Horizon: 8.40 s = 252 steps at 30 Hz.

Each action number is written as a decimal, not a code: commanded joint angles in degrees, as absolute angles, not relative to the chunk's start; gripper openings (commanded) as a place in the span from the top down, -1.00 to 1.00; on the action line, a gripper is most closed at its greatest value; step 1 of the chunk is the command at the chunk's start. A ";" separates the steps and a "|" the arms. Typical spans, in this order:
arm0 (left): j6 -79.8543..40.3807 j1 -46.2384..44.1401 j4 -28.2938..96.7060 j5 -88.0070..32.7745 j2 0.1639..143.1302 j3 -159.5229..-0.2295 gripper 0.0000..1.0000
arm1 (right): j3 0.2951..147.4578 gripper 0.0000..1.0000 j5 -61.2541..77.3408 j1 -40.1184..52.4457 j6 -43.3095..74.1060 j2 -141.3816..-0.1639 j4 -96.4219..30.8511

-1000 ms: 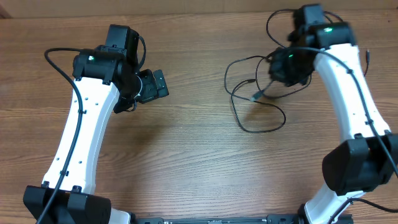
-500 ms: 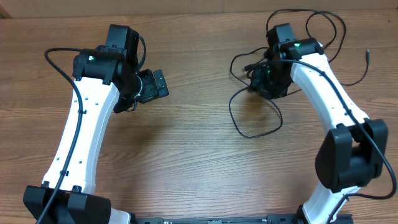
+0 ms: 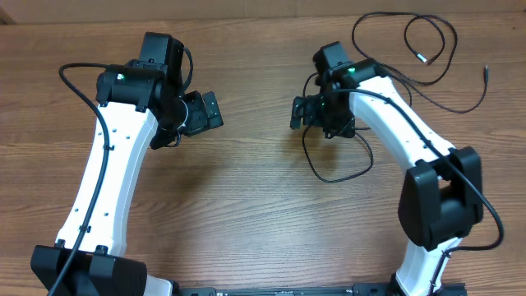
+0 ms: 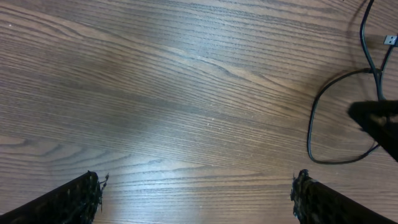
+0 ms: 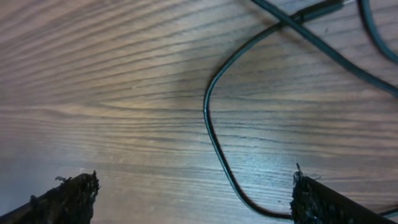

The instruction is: Untangle cables

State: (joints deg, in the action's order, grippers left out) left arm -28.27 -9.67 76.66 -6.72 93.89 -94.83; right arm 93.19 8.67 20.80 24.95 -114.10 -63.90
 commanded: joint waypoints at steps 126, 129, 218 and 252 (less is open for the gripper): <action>-27.03 -9.89 75.75 -5.80 94.41 -94.48 -0.99 | 91.07 -0.79 8.21 4.49 -5.45 -107.44 -65.49; -27.03 -9.82 75.70 -5.80 94.41 -94.48 -0.99 | 91.07 -0.79 11.31 4.49 -10.31 -108.31 -67.00; -27.00 -9.78 76.03 -5.39 94.41 -94.48 -0.99 | 130.19 0.92 -12.19 -23.11 25.71 -103.77 -91.70; -26.98 -9.78 76.05 -5.37 94.41 -94.48 -0.99 | 88.18 0.64 -13.98 -23.22 28.95 -103.81 -64.97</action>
State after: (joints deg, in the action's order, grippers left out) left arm -28.25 -9.67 76.03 -5.78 93.93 -94.78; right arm 89.78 -12.01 -23.00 28.47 -103.90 -65.71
